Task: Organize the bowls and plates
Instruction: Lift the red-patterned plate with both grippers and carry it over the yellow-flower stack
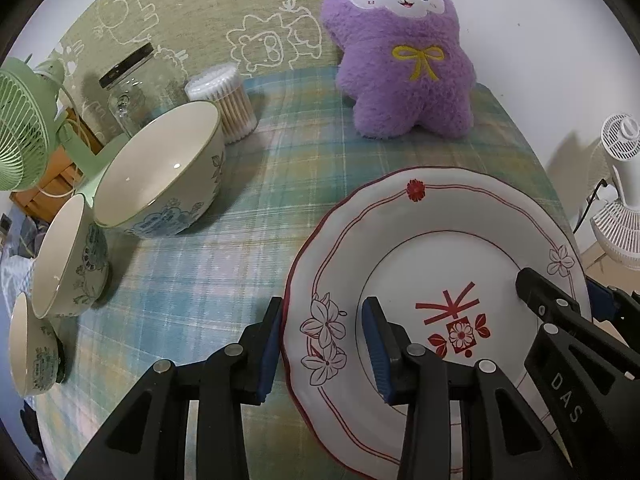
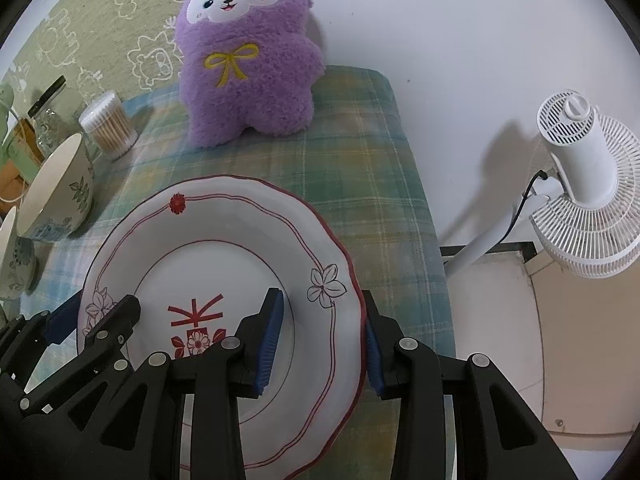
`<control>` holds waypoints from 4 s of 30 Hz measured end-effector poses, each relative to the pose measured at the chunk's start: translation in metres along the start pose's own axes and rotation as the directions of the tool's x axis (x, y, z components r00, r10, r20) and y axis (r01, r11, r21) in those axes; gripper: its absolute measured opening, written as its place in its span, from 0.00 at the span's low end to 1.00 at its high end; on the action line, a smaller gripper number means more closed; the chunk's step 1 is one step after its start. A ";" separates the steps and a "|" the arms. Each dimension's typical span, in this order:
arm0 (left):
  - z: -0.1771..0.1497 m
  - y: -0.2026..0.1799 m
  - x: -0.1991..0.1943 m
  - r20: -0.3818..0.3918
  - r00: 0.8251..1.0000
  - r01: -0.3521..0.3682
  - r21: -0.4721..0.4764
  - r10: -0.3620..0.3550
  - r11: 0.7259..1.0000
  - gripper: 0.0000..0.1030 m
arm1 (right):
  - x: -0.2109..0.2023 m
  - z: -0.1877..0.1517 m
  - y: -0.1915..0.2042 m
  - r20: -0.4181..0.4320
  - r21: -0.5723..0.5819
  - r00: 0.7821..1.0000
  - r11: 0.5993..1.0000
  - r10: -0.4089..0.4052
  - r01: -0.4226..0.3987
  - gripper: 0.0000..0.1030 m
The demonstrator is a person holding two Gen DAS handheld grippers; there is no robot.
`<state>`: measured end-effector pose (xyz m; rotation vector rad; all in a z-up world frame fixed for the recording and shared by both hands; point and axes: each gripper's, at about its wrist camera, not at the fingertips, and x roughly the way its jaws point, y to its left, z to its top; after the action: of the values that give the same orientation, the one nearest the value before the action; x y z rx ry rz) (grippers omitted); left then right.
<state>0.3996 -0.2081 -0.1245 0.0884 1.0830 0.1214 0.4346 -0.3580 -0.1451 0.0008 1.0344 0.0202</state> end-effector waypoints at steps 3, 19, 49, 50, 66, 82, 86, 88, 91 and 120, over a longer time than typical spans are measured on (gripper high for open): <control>-0.002 0.002 -0.003 -0.004 1.000 0.004 0.000 -0.004 1.000 0.38 | -0.004 -0.001 0.002 0.003 -0.006 1.000 1.000 -0.010 0.010 0.39; -0.007 0.023 -0.025 0.013 0.999 0.032 -0.015 -0.032 0.999 0.37 | -0.034 -0.008 0.019 0.031 -0.006 0.999 1.000 -0.024 0.024 0.39; -0.036 0.058 -0.107 0.105 0.993 0.061 -0.003 -0.060 0.998 0.37 | -0.134 -0.043 0.046 0.118 0.026 0.992 0.998 -0.053 0.050 0.39; -0.037 0.058 -0.110 0.107 0.992 0.061 -0.002 -0.061 0.998 0.37 | -0.136 -0.044 0.047 0.118 0.027 0.992 0.998 -0.054 0.051 0.39; -0.077 0.069 -0.131 0.116 0.990 0.074 0.023 -0.076 0.997 0.37 | -0.158 -0.087 0.056 0.119 0.052 0.990 0.996 -0.075 0.069 0.39; -0.120 0.065 -0.135 0.089 0.989 0.110 0.069 -0.116 0.992 0.37 | -0.168 -0.135 0.052 0.099 0.098 0.990 0.991 -0.105 0.095 0.39; -0.130 0.063 -0.135 0.082 0.989 0.116 0.080 -0.122 0.990 0.37 | -0.169 -0.148 0.051 0.091 0.108 0.989 0.989 -0.113 0.103 0.39; -0.135 0.062 -0.135 0.079 0.989 0.119 0.084 -0.125 0.989 0.37 | -0.169 -0.153 0.050 0.088 0.111 0.989 0.988 -0.116 0.106 0.39; -0.142 0.060 -0.135 0.072 0.989 0.123 0.092 -0.129 0.988 0.37 | -0.169 -0.162 0.049 0.082 0.118 0.989 0.987 -0.122 0.112 0.39; -0.191 0.037 -0.129 0.016 0.989 0.145 0.129 -0.148 0.981 0.37 | -0.161 -0.220 0.025 0.014 0.169 0.989 0.975 -0.146 0.141 0.39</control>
<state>0.1689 -0.1876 -0.0961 0.1245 1.0679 -0.0821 0.1625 -0.3373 -0.1189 0.0793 1.0052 -0.1982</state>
